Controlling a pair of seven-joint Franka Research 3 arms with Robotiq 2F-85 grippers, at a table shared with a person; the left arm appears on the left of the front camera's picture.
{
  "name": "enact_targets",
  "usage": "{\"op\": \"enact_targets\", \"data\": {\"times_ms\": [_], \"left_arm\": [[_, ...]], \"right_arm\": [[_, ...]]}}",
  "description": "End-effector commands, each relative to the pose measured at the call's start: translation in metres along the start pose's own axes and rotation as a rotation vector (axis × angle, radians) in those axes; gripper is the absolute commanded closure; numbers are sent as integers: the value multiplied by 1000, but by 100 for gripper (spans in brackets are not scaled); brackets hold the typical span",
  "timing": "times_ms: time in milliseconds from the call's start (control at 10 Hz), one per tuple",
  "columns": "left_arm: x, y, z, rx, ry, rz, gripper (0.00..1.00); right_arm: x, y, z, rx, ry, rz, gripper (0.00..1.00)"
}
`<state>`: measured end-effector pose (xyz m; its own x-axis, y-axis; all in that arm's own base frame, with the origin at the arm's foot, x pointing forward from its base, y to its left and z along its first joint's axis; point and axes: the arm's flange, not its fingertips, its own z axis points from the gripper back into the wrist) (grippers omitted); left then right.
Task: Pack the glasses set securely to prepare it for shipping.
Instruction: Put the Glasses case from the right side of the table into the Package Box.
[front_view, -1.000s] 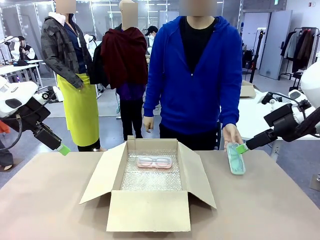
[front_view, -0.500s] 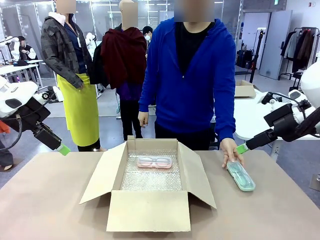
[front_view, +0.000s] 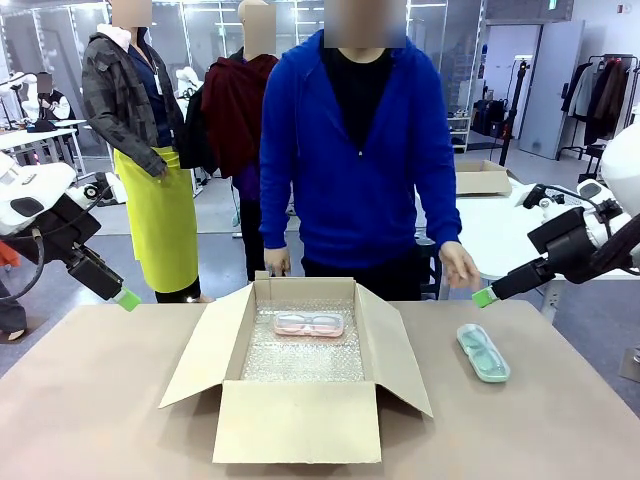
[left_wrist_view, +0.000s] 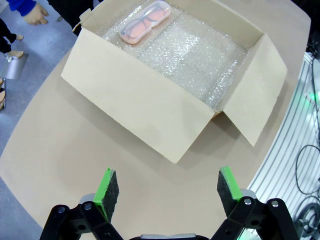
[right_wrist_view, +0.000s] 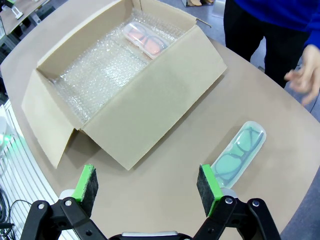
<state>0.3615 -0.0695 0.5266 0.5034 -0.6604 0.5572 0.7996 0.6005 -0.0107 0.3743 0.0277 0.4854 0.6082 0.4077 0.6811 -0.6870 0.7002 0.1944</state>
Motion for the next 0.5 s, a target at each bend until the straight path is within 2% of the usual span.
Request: {"op": "enact_targets", "data": {"times_ms": [0, 100, 200, 400], "left_arm": [[-2, 2, 2, -23, -17, -13, 0], [-2, 2, 2, -23, -17, -13, 0], [-2, 2, 2, -23, -17, -13, 0], [-2, 2, 2, -23, -17, -13, 0]], "right_arm": [[-1, 2, -1, -11, 0, 1, 0], [0, 0, 0, 0, 0, 0, 0], [18, -9, 10, -52, 104, -138, 0], [53, -22, 15, -65, 231, -308, 0]]}}
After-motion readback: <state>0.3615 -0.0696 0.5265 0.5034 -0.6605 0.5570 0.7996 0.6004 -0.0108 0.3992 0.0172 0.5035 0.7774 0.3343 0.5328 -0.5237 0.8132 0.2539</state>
